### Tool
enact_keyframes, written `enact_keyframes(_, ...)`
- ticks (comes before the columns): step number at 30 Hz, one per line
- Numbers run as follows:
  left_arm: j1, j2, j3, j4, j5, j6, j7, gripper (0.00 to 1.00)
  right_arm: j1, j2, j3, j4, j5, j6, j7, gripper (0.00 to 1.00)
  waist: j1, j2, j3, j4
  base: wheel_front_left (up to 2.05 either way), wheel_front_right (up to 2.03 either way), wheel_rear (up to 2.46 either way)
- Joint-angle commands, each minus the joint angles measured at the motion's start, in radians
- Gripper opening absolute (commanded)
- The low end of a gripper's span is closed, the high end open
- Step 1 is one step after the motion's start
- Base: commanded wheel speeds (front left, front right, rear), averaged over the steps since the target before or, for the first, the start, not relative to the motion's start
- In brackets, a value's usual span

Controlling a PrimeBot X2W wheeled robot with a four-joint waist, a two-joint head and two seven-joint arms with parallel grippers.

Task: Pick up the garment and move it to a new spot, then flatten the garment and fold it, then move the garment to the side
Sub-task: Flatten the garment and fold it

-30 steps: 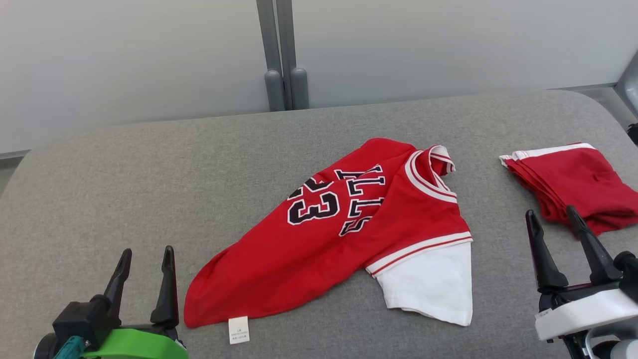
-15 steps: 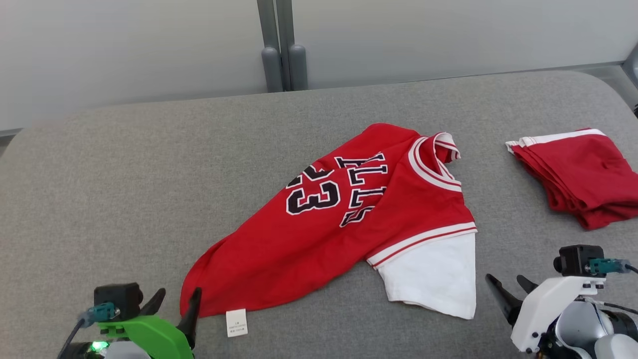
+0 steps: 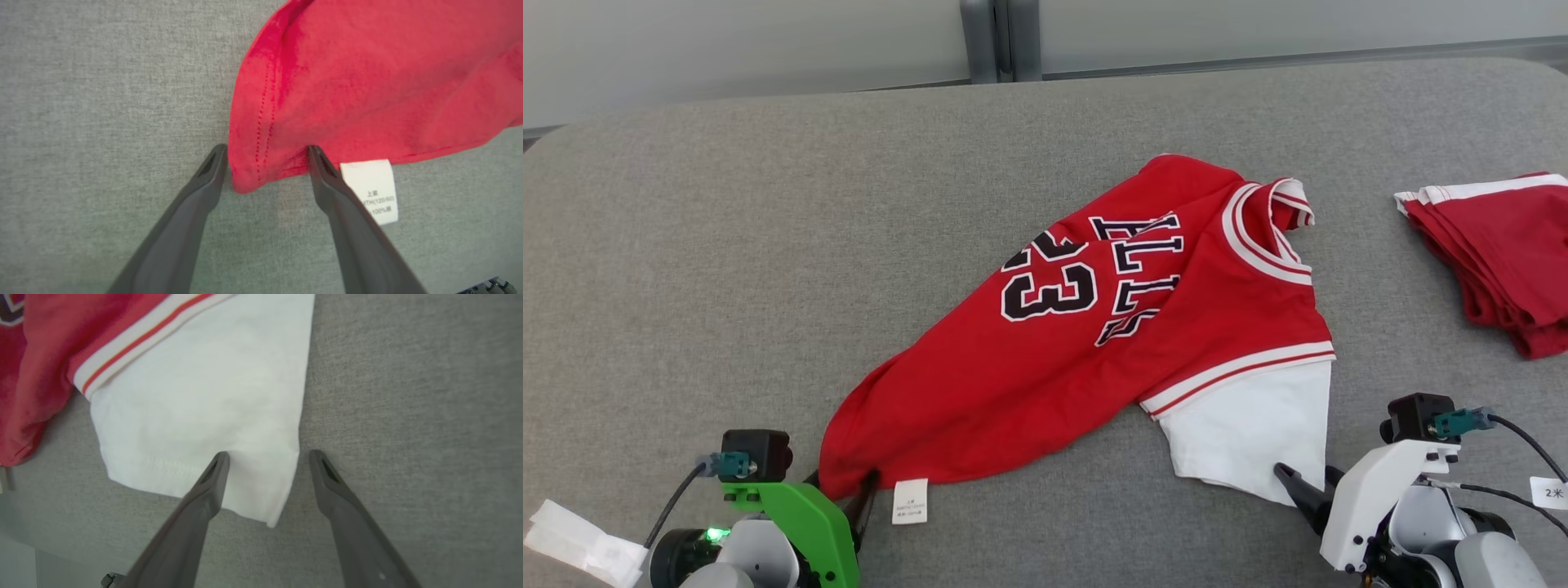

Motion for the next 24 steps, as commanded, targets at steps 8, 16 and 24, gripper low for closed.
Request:
enact_keyframes(8, -0.014, -0.019, -0.010, 0.057, -0.017, -0.026, -0.005, 0.40, 0.014, 0.018, 0.085, 0.027, 0.047, 0.001, -0.040, 0.00, 0.0000, 0.0000, 0.014, -0.004, 0.00, 0.00, 0.00)
enact_keyframes(16, -0.011, -0.020, 0.005, 0.044, -0.013, -0.034, -0.061, 0.00, -0.022, -0.026, 0.086, 0.014, 0.039, 0.000, -0.182, 0.00, 0.0000, 0.0000, 0.000, -0.002, 0.00, 0.00, 0.00)
enact_keyframes(24, -0.060, 0.012, 0.034, -0.053, 0.009, -0.027, -0.108, 0.00, -0.089, -0.050, 0.073, -0.110, 0.094, 0.000, -0.316, 0.00, 0.0000, 0.0000, -0.001, -0.007, 0.00, 0.00, 0.00)
